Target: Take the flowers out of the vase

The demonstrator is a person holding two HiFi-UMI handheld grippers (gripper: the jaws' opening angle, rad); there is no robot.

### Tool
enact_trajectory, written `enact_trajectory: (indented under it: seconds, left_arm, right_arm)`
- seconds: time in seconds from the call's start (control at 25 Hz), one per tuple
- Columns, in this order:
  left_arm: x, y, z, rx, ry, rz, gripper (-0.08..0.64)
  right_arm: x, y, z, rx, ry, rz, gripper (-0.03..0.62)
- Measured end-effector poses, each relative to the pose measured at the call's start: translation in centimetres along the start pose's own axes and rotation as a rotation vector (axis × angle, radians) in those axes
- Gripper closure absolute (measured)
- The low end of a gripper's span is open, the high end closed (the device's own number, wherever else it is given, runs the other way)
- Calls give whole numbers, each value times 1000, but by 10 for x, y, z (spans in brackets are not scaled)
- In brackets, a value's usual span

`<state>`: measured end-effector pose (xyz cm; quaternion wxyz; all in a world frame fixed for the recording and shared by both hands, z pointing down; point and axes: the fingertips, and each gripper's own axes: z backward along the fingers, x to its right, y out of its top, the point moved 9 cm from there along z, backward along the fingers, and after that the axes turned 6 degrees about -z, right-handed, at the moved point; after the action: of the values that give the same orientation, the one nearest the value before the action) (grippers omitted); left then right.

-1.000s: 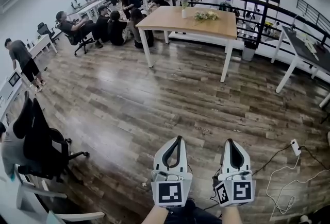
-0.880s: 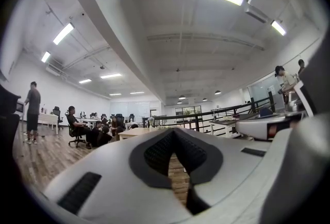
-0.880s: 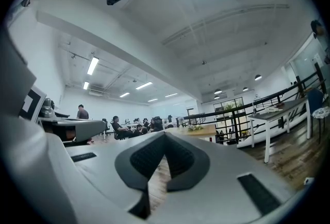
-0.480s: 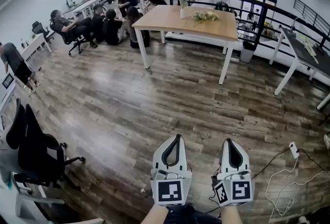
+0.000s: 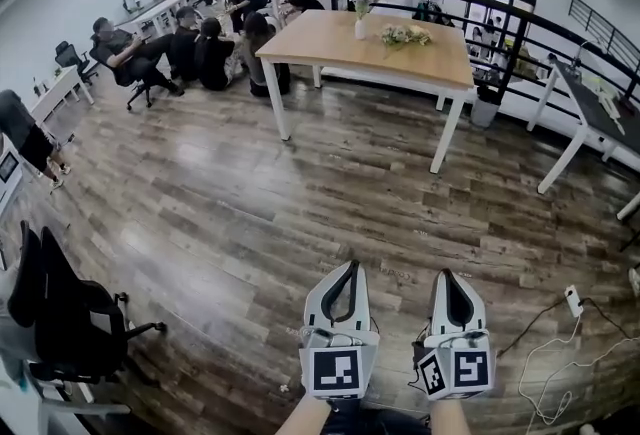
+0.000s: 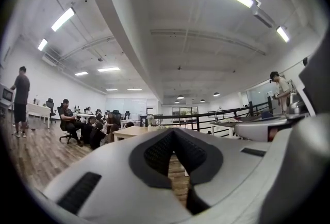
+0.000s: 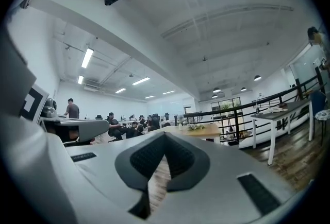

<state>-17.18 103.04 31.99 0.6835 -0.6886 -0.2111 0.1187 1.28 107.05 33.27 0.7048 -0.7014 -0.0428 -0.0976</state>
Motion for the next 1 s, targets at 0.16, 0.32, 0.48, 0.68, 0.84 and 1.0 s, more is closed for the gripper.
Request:
enact_trajectory:
  seconds: [0.16, 0.32, 0.48, 0.68, 0.84, 1.0]
  left_arm:
    - [-26, -3, -24, -1, -8, 7, 528]
    - [-46, -9, -44, -8, -6, 19, 526]
    - [-56, -13, -59, -17, -9, 29, 527]
    - [-64, -17, -78, -20, 0, 39, 528]
    - [-68, -19, -96, -31, 7, 39, 526]
    - [-73, -20, -125, -35, 20, 34, 527]
  right_arm:
    - [-10, -3, -35, -8, -2, -10, 601]
    - [-18, -7, -62, -12, 3, -4, 601]
    - [-19, -10, -79, -32, 2, 2, 601]
    - [-14, -13, -98, -34, 4, 0, 601]
    - [-11, -12, -119, -46, 13, 8, 601]
    - [0, -14, -150, -45, 36, 4, 601]
